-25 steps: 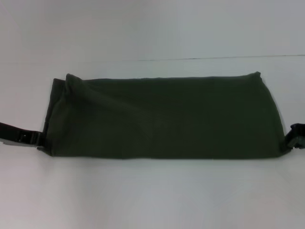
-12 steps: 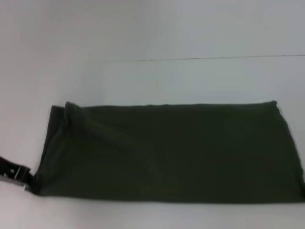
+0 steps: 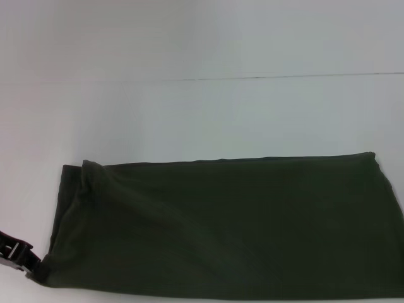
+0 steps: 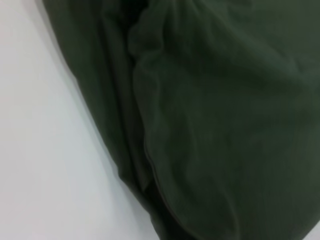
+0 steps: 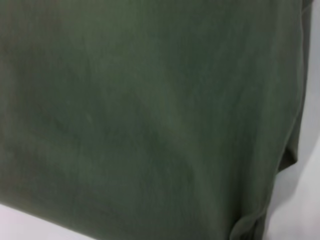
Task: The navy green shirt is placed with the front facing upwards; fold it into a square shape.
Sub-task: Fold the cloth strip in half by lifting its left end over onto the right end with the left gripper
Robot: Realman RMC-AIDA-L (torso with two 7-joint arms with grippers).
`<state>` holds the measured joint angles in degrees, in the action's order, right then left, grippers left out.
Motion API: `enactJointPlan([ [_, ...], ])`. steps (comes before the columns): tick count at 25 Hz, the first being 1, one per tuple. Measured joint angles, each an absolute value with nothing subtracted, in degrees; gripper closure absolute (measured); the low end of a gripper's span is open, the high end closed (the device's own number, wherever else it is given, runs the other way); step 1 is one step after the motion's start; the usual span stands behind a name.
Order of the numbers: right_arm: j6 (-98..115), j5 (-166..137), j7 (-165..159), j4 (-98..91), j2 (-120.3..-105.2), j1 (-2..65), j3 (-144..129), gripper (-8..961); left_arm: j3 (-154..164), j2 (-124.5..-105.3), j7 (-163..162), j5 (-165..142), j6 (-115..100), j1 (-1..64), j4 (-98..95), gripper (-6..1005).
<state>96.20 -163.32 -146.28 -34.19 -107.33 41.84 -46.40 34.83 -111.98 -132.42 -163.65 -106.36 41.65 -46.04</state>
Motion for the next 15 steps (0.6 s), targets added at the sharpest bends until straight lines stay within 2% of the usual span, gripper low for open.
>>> enactJointPlan([
  [15, 95.87, -163.38, -145.59, -34.98, -107.88, 41.76, -46.07, 934, 34.12, -112.13, -132.53, -163.65, -104.47, 41.49, -46.08, 987],
])
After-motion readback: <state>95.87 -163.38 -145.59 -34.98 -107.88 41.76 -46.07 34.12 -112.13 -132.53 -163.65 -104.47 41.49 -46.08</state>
